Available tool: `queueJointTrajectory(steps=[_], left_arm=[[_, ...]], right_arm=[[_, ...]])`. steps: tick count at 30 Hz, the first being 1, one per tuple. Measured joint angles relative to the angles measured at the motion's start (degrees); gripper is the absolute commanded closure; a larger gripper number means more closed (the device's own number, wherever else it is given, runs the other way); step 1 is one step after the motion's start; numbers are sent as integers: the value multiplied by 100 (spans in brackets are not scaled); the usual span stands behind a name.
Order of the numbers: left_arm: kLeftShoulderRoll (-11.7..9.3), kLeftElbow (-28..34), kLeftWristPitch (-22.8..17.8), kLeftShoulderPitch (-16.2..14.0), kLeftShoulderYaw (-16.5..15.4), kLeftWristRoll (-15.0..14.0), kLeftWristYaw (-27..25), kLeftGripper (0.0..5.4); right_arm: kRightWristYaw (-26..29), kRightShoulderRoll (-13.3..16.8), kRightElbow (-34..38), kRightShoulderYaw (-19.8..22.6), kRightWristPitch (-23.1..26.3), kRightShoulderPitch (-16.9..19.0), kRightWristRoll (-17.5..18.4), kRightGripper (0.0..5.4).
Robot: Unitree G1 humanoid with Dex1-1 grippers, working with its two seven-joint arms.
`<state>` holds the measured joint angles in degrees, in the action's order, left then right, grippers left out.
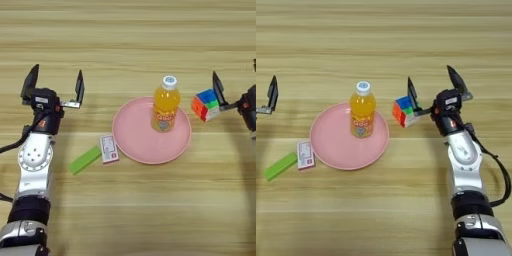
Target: Move the objects on the table
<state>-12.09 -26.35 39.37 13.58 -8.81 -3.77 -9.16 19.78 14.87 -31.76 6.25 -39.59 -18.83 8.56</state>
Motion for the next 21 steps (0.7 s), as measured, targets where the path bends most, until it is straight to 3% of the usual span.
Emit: queueJointTrajectory(steps=[8,21], left_arm=[[-3,7,4,-3,4,98,58,0],[-3,30,2,-6,11,110,104,0]], right_arm=[[1173,426,67,-32,1119,-48,517,2],[1358,518,-362,-35,2042,-369,359,2]])
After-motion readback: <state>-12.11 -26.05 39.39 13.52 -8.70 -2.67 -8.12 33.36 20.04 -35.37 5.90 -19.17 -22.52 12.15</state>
